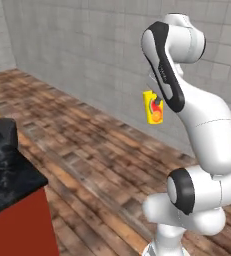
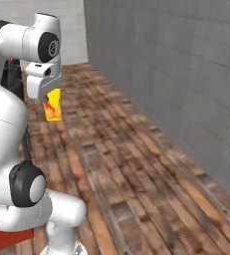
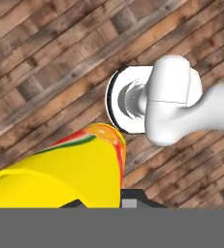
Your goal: There is a tray on the dining counter. Grab the cup, mug, and pitcher and place them on the tray. The pitcher may be placed next to the tray if it cannot fit the tray.
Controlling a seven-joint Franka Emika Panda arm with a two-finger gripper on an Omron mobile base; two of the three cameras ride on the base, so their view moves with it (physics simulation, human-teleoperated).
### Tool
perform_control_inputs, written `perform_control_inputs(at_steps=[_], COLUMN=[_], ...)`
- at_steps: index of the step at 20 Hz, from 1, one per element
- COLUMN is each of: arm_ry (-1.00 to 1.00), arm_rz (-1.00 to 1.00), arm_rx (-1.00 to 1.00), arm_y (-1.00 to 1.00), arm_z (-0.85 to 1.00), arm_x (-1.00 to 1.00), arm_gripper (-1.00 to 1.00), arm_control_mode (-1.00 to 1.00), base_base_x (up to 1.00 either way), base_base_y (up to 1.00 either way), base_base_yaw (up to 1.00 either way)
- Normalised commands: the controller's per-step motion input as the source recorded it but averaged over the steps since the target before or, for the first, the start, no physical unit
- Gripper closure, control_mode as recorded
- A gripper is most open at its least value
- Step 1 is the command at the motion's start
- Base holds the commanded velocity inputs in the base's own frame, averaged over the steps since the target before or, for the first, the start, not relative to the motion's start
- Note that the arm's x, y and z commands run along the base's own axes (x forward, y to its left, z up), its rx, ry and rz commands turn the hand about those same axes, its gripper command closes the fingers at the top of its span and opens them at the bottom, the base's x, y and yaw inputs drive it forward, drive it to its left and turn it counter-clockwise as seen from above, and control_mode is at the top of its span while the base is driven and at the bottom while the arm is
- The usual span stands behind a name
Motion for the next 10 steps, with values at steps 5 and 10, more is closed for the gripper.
perform_control_inputs(at_steps=[5, 10], arm_ry=[0.0, 0.0], arm_rz=[0.0, 0.0], arm_rx=[0.0, 0.0], arm_y=[0.0, 0.0], arm_z=[0.0, 0.0], arm_x=[0.0, 0.0], arm_gripper=[1.0, 1.0], arm_control_mode=[1.0, 1.0], base_base_x=[0.9, 0.86], base_base_y=[-0.49, -0.54], base_base_yaw=[0.62, 0.61])
